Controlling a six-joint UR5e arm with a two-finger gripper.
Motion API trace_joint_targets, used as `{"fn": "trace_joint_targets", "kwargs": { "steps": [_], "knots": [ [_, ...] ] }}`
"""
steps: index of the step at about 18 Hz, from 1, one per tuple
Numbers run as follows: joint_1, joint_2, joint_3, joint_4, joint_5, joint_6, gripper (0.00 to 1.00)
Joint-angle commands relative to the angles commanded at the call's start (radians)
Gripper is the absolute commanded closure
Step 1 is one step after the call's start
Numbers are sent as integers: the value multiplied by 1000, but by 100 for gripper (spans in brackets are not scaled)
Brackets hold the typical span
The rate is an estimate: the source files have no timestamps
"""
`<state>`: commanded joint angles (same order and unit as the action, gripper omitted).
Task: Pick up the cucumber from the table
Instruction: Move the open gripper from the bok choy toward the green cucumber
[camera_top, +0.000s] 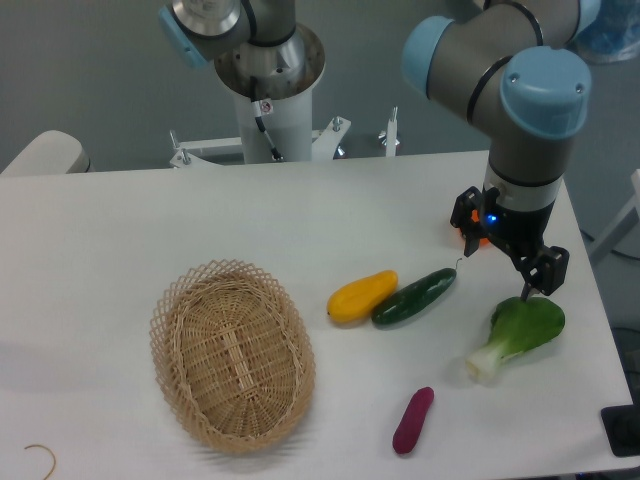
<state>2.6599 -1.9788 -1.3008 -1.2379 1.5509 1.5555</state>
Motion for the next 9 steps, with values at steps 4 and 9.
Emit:
{"fn": "trace_joint_targets", "kwargs": {
  "steps": [4, 9],
  "knots": [
    [-8, -2, 6, 5, 0, -2, 0],
    [-17, -2, -29, 8, 2, -14, 0]
  ]
}}
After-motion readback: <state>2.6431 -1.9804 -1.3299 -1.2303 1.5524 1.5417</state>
